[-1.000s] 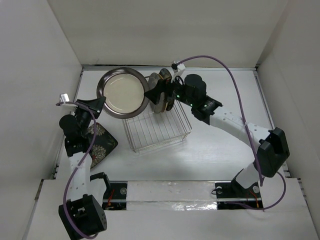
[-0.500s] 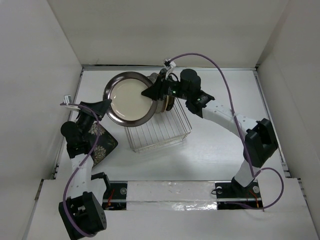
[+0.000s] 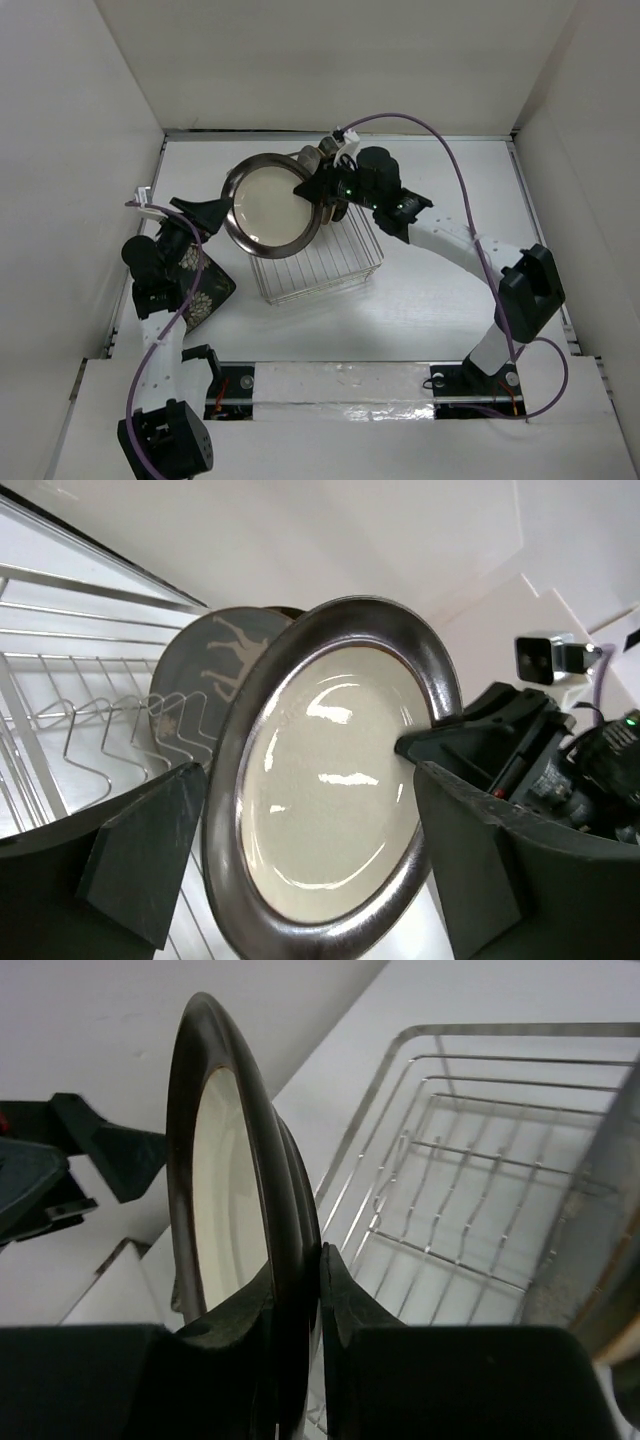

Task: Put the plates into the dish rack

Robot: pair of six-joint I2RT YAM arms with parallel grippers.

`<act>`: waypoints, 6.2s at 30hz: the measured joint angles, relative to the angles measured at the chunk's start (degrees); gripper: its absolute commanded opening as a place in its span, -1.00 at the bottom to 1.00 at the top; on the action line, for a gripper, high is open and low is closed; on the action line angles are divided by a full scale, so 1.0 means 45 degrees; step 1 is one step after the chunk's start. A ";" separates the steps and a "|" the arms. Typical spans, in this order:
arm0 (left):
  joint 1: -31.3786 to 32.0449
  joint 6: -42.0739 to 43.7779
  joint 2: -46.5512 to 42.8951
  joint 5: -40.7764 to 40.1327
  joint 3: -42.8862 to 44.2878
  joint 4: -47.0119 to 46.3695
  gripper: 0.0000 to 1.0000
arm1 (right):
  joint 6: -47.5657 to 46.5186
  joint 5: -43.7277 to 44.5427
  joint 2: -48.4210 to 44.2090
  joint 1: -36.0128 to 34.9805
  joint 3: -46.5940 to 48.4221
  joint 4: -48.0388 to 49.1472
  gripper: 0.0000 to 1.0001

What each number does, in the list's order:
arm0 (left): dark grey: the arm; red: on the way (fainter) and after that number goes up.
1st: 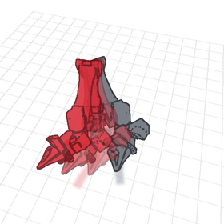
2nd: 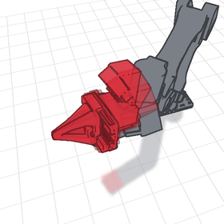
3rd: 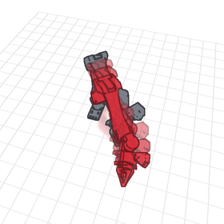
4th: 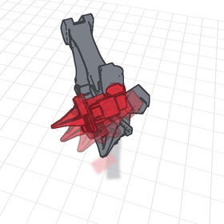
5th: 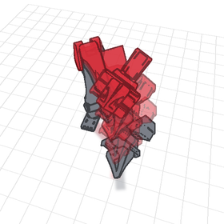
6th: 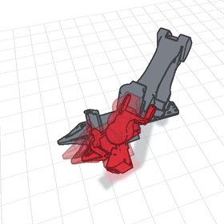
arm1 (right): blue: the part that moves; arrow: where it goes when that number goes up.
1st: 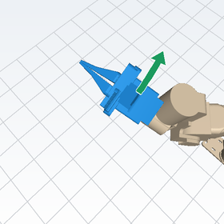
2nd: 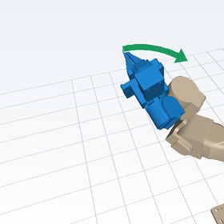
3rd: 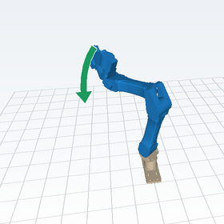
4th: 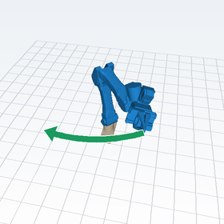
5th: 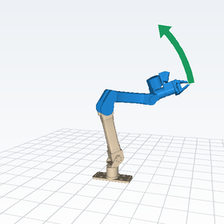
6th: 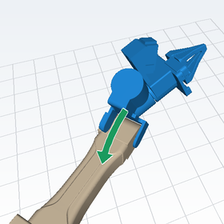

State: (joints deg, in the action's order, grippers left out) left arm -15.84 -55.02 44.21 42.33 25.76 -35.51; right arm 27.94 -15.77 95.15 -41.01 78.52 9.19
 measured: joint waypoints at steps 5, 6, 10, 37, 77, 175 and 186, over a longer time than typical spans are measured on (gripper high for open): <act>0.0374 0.1214 0.0126 -0.0661 0.1039 0.1253 0.91 | -0.1379 0.3109 -0.0486 -0.0151 0.0665 -0.1758 -1.00; 0.0471 0.1394 0.0126 -0.0758 0.1127 0.1375 0.93 | -0.1656 0.3750 -0.0491 -0.0175 0.0869 -0.2035 -1.00; 0.1141 0.2118 0.0238 -0.1132 0.1311 0.2118 0.93 | -0.2691 0.6207 -0.0452 -0.0306 0.1676 -0.2958 -1.00; 0.4444 0.6115 -0.0928 -0.4002 0.2166 0.5833 -1.00 | -0.7227 1.2556 0.4158 -0.1851 0.6193 -0.3827 -1.00; 0.4444 0.6703 0.0306 -0.6071 0.2395 0.7091 -1.00 | -0.6868 1.3809 0.3672 -0.2147 0.5479 -0.3929 -1.00; 0.5634 0.6586 -0.3060 -0.8427 0.4945 0.6567 -1.00 | -0.3104 0.1802 0.8213 -0.4420 0.8238 -0.4056 0.18; 0.6479 0.6596 -0.3706 -0.7470 0.3949 0.6144 -0.81 | -0.2822 0.2691 1.1876 -0.4503 1.2896 -0.6266 0.40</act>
State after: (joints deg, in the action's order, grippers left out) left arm 13.32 -25.34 27.53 8.71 43.53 -7.86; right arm 15.25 -3.66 148.59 -61.28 136.55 -19.00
